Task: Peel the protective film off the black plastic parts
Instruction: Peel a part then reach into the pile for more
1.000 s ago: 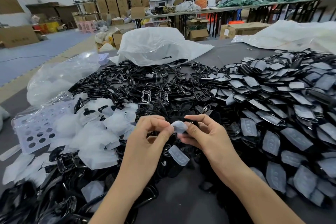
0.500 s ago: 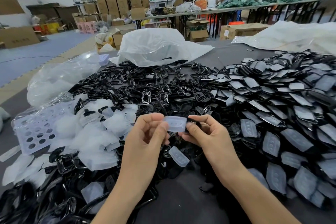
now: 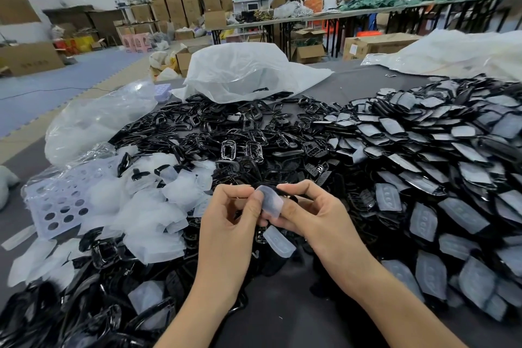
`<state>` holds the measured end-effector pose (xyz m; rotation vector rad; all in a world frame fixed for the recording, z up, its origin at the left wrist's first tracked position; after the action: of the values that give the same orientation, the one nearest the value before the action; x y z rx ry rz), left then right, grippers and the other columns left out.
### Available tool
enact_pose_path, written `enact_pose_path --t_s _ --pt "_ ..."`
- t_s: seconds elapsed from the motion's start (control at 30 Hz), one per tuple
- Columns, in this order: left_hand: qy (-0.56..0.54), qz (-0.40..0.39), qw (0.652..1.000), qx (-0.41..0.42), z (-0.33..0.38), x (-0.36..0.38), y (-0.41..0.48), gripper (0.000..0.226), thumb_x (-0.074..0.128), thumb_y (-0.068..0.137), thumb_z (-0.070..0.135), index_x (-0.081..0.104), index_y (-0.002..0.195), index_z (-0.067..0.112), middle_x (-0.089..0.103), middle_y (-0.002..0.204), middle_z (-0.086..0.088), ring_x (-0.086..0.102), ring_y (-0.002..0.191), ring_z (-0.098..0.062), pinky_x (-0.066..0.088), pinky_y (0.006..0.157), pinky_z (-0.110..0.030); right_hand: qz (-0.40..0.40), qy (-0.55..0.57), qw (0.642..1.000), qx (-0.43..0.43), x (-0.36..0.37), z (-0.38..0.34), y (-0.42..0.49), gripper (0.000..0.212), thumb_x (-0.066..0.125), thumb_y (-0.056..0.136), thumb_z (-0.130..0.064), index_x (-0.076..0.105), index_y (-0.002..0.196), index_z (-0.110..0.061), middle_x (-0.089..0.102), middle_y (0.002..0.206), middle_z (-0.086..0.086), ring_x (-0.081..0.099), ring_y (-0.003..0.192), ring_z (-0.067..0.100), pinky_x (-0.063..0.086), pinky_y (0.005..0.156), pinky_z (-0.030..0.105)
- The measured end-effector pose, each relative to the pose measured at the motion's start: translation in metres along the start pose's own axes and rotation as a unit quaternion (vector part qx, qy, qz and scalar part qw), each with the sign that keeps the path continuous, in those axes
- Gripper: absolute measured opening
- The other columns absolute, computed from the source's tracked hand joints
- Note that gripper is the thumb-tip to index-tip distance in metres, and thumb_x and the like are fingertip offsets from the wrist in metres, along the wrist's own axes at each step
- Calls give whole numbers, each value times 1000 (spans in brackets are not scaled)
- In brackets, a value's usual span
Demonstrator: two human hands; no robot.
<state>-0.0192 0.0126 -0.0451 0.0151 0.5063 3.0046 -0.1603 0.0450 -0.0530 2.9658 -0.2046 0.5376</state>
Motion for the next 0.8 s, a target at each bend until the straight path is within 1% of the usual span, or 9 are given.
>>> enact_pose_path --t_s 0.1,0.17,0.3,0.4,0.47,0.53,0.6,0.67,0.8 --pt "-31 33 999 -9 -1 3 -1 9 63 95 13 59 97 21 70 78 7 67 64 -8 53 62 -16 -17 39 999 10 3 1 1 21 76 83 -33 75 99 -20 77 100 16 76 94 32 59 81 23" --pt "-44 31 998 -17 -2 3 0 11 62 96 13 60 103 21 71 83 7 67 65 -7 54 63 -17 -20 44 999 8 4 1 1 24 77 80 -35 75 99 -20 78 99 14 76 92 31 59 80 22" --pt "-62 -15 997 -33 -2 3 -1 11 58 98 13 64 104 19 74 85 3 71 72 -11 56 67 -20 22 -2 1000 -19 -1 0 1 27 74 81 -26 69 104 -12 78 86 11 77 77 23 58 70 18" --pt "-62 -53 996 -32 -2 2 -1 16 50 102 13 65 107 17 75 89 -1 74 79 -18 58 72 -23 33 -17 999 -28 -4 -1 2 18 72 88 -16 67 104 -10 77 81 11 76 74 18 57 67 17" --pt "-63 -70 995 -27 0 1 -1 20 48 103 14 67 107 20 76 94 -3 74 84 -20 58 76 -24 30 -23 999 -32 -5 -3 2 13 70 91 -10 67 104 -10 77 79 10 75 72 16 56 66 17" --pt "-48 -78 996 -24 2 -1 -1 18 52 102 17 68 104 25 75 95 -1 73 84 -19 57 76 -22 28 -33 998 -36 -6 -4 3 12 70 91 -9 68 103 -10 76 79 9 73 71 15 56 66 17" --pt "-16 -88 996 -21 2 -1 1 12 58 98 17 66 102 25 74 91 3 71 78 -13 54 71 -17 27 -40 998 -38 -8 -4 2 13 70 91 -8 69 103 -11 76 79 9 73 71 15 55 66 18" --pt "1 -99 995 -31 0 -2 3 10 62 96 14 64 101 22 71 81 5 67 70 -10 51 67 -14 25 -54 997 -39 -7 -5 1 13 69 92 -9 69 105 -12 77 81 9 73 72 15 56 66 18" --pt "38 -131 990 -46 0 -5 6 9 67 92 15 63 96 22 60 70 3 57 64 -8 46 61 -14 13 -83 995 -44 -6 -6 1 13 69 92 -13 69 105 -13 77 85 10 73 70 15 57 67 19"
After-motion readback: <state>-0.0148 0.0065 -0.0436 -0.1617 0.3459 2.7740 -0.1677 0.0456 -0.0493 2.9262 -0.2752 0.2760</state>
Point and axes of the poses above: each hand's wrist, its own y-axis towards the middle knuckle, its own x-axis out of the palm, z = x × y, the point moved 2 cm from there along y, towards the middle knuckle
